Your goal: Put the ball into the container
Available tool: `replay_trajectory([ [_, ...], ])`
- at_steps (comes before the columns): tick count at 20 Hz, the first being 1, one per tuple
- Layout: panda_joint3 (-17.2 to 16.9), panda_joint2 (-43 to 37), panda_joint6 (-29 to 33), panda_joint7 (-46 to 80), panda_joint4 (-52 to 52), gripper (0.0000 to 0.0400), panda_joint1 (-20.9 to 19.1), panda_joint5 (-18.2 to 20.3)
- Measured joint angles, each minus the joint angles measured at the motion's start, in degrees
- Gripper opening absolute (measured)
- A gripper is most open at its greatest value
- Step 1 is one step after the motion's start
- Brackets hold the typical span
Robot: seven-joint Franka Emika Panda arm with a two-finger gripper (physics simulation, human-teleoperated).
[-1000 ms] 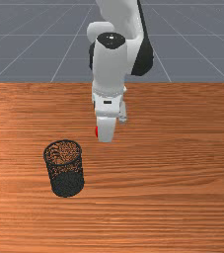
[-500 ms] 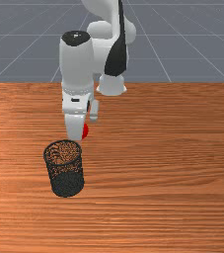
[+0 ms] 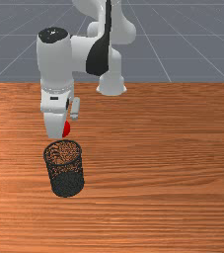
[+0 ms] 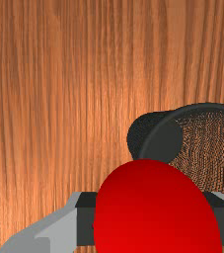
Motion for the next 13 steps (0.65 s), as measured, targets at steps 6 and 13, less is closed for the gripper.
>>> replay_trajectory([
  [6,0.42,6.12,-4.83,-1.47,10.34,0.0279,-2.48,2.39],
  [13,0.10,15.81,-10.35,-0.09,24.39,0.0385,-1.82,1.44],
])
